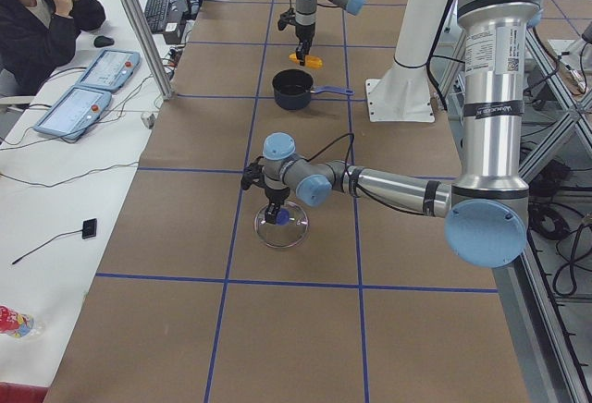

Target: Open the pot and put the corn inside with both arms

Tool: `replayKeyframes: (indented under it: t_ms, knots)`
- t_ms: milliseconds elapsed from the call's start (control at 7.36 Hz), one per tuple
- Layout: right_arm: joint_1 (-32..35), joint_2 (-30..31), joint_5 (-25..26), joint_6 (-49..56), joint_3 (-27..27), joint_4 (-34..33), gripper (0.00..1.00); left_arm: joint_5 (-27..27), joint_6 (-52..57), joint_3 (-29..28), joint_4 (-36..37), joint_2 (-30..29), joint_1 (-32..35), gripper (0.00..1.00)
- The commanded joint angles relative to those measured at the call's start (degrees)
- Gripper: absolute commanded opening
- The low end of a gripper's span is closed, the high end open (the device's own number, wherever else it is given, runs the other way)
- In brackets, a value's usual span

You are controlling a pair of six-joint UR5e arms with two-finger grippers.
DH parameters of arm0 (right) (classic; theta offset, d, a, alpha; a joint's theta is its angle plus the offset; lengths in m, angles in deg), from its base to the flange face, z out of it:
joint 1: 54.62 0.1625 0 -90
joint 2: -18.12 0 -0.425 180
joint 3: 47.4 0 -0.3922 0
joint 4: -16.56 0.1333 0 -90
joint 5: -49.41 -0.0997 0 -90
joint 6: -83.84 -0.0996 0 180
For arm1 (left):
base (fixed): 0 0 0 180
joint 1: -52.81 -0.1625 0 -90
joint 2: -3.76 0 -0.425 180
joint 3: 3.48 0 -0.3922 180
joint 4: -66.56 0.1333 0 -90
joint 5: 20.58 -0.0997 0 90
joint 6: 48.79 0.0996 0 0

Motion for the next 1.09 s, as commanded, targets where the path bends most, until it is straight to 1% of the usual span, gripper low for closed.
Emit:
replayKeyframes:
  t_ms: [0,272,407,543,679,815,951]
  knots:
    - [-0.3,-0.4,0.4,-0.2,-0.7,0.3,0.4,2.9,0.1,2.6,0.2,0.8,0.6,0.98]
    - [-0.4,-2.9,0.9,-0.8,-5.5,2.0,0.39,10.4,0.3,5.7,1.4,0.6,6.9,0.98]
    - [-0.4,-3.2,1.0,-0.9,-8.5,5.1,0.39,11.6,0.9,7.7,3.9,0.6,9.0,0.98]
    - [-0.4,-3.8,2.1,-0.9,-10.6,6.6,0.39,13.4,3.7,9.7,6.8,0.6,10.1,0.98]
    - [-0.4,-5.5,2.6,-0.9,-14.3,8.8,0.39,13.8,6.1,12.8,12.2,0.7,12.1,0.98]
    - [-0.4,-5.5,2.6,-0.9,-14.9,9.5,0.39,13.8,8.0,15.4,16.1,1.0,12.3,0.98]
    - [-0.3,-5.6,2.6,-0.9,-15.1,9.7,0.39,13.8,10.1,16.9,16.6,2.8,13.6,0.98]
